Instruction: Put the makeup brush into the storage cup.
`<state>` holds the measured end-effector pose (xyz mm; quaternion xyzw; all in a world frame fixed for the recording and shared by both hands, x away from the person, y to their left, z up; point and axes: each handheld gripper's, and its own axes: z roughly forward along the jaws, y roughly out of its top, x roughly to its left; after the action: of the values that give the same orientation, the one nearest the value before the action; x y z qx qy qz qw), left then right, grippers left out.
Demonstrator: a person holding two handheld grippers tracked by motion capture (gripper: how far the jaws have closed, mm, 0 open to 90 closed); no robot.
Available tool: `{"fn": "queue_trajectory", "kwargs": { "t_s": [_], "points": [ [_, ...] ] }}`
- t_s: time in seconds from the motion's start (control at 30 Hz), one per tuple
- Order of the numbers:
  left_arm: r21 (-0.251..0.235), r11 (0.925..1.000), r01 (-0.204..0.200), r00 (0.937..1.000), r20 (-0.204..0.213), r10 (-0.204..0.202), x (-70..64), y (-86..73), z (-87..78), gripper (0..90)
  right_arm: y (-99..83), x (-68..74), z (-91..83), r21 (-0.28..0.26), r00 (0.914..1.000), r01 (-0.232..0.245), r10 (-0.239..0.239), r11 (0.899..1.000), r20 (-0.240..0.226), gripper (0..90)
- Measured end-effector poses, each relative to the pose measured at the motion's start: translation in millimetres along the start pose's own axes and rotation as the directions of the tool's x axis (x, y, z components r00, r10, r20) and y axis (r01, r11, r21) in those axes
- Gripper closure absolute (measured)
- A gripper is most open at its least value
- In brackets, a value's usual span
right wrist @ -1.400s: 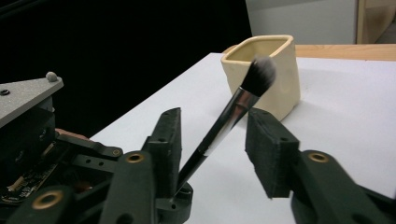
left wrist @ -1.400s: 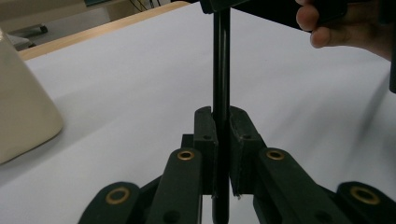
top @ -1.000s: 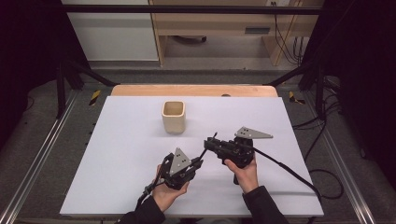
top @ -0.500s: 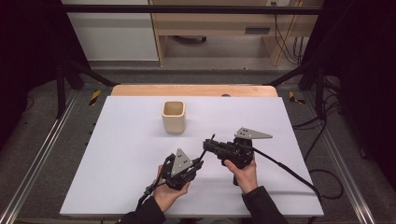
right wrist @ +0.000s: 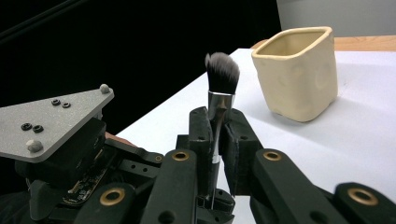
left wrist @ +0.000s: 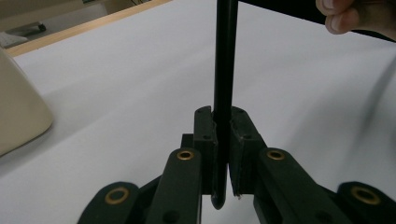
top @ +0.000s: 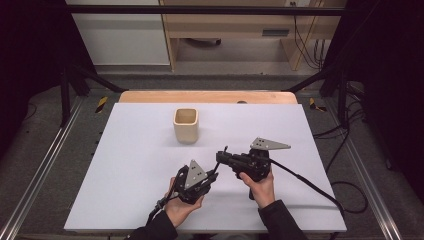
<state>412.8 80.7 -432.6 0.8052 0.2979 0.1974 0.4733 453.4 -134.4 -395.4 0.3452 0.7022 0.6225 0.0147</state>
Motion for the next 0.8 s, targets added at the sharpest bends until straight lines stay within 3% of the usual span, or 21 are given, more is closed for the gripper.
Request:
{"fn": "queue_trajectory", "kwargs": {
  "t_s": [0.1, 0.13, 0.5, 0.67, 0.8],
  "points": [
    [-0.007, 1.0, -0.002, 1.0, -0.004, 0.002, 0.4, 0.3, -0.5, 80.2, -0.2, 0.2, -0.2, -0.004, 0.9998, 0.014, -0.014, 1.0, 0.015, 83.3],
    [-0.01, 0.9999, 0.0, 1.0, -0.002, 0.0, 0.8, 0.7, -1.0, 75.3, 0.1, 0.4, -1.2, -0.01, 0.999, 0.031, -0.03, 0.999, 0.033, 83.2],
    [-0.046, 0.9989, -0.009, 0.9996, -0.026, 0.008, 3.0, 10.0, -7.8, 48.7, -3.3, 2.1, 3.5, 0.009, 0.9974, 0.051, -0.051, 0.999, 0.051, 83.2],
    [-0.053, 0.9985, -0.016, 0.9996, -0.026, 0.014, 1.1, 12.7, -8.1, 48.4, -5.2, 2.5, 5.8, 0.012, 0.9969, 0.058, -0.059, 0.998, 0.053, 83.1],
    [-0.053, 0.9985, -0.014, 0.9994, -0.032, 0.013, 0.6, 14.6, -8.5, 54.6, -7.1, 3.5, 8.5, 0.019, 0.9965, 0.064, -0.064, 0.998, 0.054, 83.1]
  ]
}}
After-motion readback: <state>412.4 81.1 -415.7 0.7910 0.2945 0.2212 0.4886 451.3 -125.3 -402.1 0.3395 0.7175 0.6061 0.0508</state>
